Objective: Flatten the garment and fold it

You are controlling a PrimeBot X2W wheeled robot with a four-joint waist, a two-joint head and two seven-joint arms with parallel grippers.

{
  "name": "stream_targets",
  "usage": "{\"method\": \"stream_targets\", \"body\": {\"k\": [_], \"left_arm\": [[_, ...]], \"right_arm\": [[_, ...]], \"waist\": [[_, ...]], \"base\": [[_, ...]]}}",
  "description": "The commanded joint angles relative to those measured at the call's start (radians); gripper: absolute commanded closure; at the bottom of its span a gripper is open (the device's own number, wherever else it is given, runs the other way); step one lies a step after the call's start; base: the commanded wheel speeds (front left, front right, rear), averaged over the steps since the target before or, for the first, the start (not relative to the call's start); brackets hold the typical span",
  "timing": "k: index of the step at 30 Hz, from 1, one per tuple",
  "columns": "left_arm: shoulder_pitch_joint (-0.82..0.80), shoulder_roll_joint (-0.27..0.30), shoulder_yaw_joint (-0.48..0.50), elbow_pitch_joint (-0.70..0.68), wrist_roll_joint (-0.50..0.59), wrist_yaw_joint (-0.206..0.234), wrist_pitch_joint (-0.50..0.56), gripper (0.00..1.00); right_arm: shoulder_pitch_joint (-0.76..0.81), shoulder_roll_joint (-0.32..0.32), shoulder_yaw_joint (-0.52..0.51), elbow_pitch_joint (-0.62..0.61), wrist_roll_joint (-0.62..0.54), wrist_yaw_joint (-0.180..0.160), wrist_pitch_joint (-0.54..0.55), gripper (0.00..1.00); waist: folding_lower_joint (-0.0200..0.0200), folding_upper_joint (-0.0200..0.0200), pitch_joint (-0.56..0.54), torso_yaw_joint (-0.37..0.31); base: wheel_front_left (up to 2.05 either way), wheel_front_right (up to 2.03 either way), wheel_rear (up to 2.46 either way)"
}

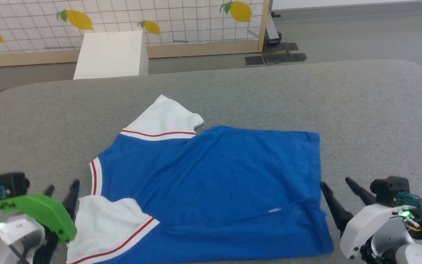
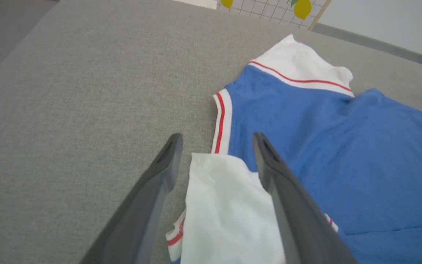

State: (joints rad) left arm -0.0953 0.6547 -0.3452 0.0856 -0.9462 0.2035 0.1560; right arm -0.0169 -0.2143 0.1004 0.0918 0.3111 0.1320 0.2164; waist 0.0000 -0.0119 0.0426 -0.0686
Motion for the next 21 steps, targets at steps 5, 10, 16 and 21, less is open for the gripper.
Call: {"method": "stream_targets", "body": {"k": [5,10,16,21], "left_arm": [[-0.111,0.008,0.022,0.009,0.063,0.032,-0.050,0.00],[-0.250,0.003,0.029,0.070,0.089,0.024,-0.062,0.00],[-0.472,0.024,0.026,0.155,0.111,-0.025,-0.018,0.00],[-0.687,0.054,-0.016,0.214,0.124,-0.093,0.117,0.00]], "right_arm": [[-0.015,0.046,-0.039,-0.079,-0.066,-0.001,-0.086,0.00],[-0.054,0.071,-0.056,-0.164,-0.110,-0.001,-0.121,0.00],[-0.116,0.101,-0.063,-0.243,-0.121,-0.001,-0.141,0.00],[-0.162,0.117,-0.052,-0.270,-0.119,-0.001,-0.161,0.00]], "waist": [[0.0000,0.0119,0.038,-0.045],[0.0000,0.0119,0.113,-0.087],[0.0000,0.0119,0.236,-0.157],[0.0000,0.0119,0.329,-0.213]], "base": [[0.00,0.00,0.00],[0.00,0.00,0.00],[0.00,0.00,0.00],[0.00,0.00,0.00]]}}
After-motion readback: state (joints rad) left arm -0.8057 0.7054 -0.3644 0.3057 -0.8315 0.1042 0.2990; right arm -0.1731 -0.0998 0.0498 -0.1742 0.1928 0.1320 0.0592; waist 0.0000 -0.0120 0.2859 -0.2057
